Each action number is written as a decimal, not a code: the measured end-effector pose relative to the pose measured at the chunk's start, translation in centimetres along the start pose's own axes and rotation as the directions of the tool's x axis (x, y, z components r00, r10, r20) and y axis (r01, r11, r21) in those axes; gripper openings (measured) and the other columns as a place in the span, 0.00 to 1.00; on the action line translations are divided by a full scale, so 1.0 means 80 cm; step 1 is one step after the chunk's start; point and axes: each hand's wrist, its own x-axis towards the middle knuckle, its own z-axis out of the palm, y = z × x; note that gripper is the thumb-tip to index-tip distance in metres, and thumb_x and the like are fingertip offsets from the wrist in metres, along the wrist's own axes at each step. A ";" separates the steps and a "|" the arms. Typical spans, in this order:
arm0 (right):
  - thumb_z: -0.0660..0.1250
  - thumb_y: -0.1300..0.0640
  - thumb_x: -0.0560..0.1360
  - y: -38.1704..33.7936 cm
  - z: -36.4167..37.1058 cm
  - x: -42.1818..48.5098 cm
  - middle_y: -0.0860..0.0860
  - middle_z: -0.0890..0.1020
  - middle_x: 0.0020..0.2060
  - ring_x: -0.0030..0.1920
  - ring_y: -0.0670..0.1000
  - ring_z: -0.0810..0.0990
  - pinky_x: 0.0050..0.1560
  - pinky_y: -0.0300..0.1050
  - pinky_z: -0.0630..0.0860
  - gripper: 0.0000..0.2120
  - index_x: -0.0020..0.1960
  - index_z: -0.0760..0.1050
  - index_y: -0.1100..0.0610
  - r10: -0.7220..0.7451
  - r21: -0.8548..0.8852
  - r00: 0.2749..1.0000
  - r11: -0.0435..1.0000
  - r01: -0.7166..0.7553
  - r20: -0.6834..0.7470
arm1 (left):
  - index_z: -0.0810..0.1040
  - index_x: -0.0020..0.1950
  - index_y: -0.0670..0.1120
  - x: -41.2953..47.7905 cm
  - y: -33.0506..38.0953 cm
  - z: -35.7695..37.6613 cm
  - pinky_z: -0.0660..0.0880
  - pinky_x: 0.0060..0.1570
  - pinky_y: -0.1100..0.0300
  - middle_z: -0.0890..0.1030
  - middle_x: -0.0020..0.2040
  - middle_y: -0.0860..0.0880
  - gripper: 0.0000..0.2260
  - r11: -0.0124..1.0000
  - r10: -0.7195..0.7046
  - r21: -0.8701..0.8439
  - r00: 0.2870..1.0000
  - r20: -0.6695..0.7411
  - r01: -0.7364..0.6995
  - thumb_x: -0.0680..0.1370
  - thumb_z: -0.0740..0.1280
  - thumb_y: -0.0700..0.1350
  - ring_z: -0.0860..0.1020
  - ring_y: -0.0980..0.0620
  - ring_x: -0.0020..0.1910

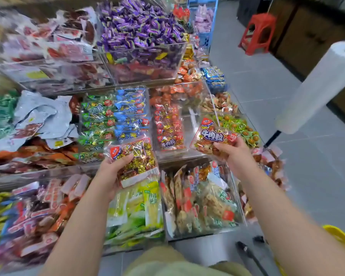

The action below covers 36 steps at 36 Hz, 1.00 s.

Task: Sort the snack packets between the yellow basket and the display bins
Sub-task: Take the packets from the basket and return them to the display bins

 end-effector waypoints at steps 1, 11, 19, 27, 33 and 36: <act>0.73 0.68 0.67 -0.005 0.015 0.013 0.52 0.84 0.44 0.44 0.55 0.84 0.45 0.52 0.79 0.17 0.48 0.75 0.50 -0.036 -0.087 0.999 0.996 0.034 -0.013 | 0.76 0.58 0.44 0.008 0.010 -0.008 0.81 0.34 0.45 0.85 0.43 0.45 0.25 1.000 0.006 -0.001 1.000 -0.009 -0.006 0.63 0.73 0.46 0.84 0.45 0.38; 0.74 0.66 0.68 0.022 0.129 0.123 0.52 0.78 0.53 0.41 0.42 0.77 0.31 0.31 0.71 0.18 0.46 0.73 0.46 0.012 -0.690 0.979 0.711 0.134 0.202 | 0.78 0.50 0.49 0.069 0.068 -0.026 0.80 0.30 0.51 0.86 0.43 0.47 0.20 0.993 0.076 -0.092 0.997 0.034 -0.072 0.60 0.75 0.48 0.85 0.47 0.39; 0.72 0.49 0.71 0.026 0.116 0.178 0.51 0.72 0.65 0.54 0.49 0.73 0.55 0.43 0.69 0.18 0.59 0.74 0.42 0.416 -0.839 0.841 0.539 0.077 0.345 | 0.77 0.48 0.49 0.094 0.073 -0.023 0.79 0.28 0.54 0.85 0.38 0.48 0.21 0.995 0.059 -0.083 0.998 0.031 -0.056 0.58 0.79 0.41 0.84 0.48 0.36; 0.72 0.54 0.72 0.056 0.117 0.216 0.51 0.74 0.65 0.58 0.54 0.77 0.61 0.47 0.74 0.19 0.63 0.76 0.46 0.501 -0.905 0.782 0.385 0.183 0.371 | 0.83 0.40 0.52 0.121 0.074 0.002 0.78 0.26 0.56 0.85 0.37 0.49 0.12 0.992 0.034 -0.123 0.999 0.028 -0.031 0.61 0.77 0.40 0.84 0.49 0.34; 0.69 0.63 0.74 0.078 0.113 0.223 0.57 0.81 0.50 0.41 0.52 0.76 0.41 0.43 0.74 0.19 0.63 0.75 0.54 0.412 -0.834 0.795 0.513 0.202 0.446 | 0.77 0.52 0.47 0.129 0.074 0.011 0.78 0.25 0.54 0.85 0.38 0.47 0.26 0.993 0.035 -0.110 0.999 -0.018 -0.036 0.56 0.80 0.43 0.84 0.48 0.33; 0.68 0.56 0.75 0.079 0.108 0.230 0.53 0.75 0.53 0.42 0.49 0.75 0.43 0.40 0.73 0.20 0.66 0.73 0.50 0.484 -0.866 0.748 0.438 0.242 0.454 | 0.77 0.52 0.49 0.133 0.075 0.011 0.78 0.26 0.55 0.85 0.39 0.48 0.23 0.993 0.051 -0.102 0.999 -0.020 -0.052 0.58 0.77 0.43 0.84 0.48 0.34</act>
